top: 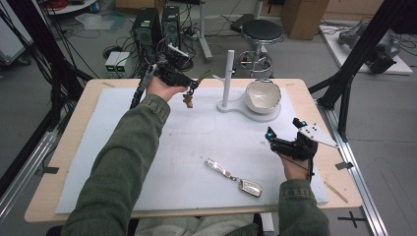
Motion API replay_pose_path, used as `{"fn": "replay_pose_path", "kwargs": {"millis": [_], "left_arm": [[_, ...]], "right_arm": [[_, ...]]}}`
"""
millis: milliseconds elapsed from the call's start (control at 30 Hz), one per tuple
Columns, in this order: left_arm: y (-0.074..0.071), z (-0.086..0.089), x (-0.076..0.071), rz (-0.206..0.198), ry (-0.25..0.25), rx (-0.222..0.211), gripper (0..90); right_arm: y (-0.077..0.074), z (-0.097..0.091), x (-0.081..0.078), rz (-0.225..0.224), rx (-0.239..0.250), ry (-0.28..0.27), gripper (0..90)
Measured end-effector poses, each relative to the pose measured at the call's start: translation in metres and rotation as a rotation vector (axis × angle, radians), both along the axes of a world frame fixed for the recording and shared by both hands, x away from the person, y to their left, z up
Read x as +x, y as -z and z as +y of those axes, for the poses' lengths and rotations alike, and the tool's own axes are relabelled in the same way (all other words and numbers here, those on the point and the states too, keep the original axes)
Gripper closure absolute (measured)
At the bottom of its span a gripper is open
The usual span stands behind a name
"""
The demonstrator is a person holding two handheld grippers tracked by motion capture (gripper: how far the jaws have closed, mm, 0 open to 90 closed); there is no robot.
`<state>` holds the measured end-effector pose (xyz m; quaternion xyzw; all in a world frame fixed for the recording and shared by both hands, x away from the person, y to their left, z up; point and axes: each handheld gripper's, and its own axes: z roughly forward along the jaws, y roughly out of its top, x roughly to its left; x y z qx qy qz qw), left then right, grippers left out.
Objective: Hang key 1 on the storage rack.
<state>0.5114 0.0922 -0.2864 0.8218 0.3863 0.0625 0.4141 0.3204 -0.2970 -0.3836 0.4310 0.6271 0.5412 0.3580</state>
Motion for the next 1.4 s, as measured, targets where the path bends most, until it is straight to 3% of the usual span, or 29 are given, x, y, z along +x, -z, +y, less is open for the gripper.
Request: {"fn": "replay_pose_path", "kwargs": {"millis": [367, 900, 1400], "left_arm": [[0.008, -0.015, 0.004, 0.000, 0.001, -0.020, 76.2], [0.023, -0.038, 0.008, -0.009, 0.025, 0.028, 76.2], [0.032, -0.048, 0.008, -0.013, 0.030, 0.076, 74.9]], "right_arm": [[0.000, 0.001, 0.000, 0.007, -0.001, -0.007, 0.8], [0.001, 0.002, 0.001, 0.005, -0.005, -0.013, 0.8], [0.001, 0.002, 0.002, 0.004, -0.009, -0.017, 0.8]]}}
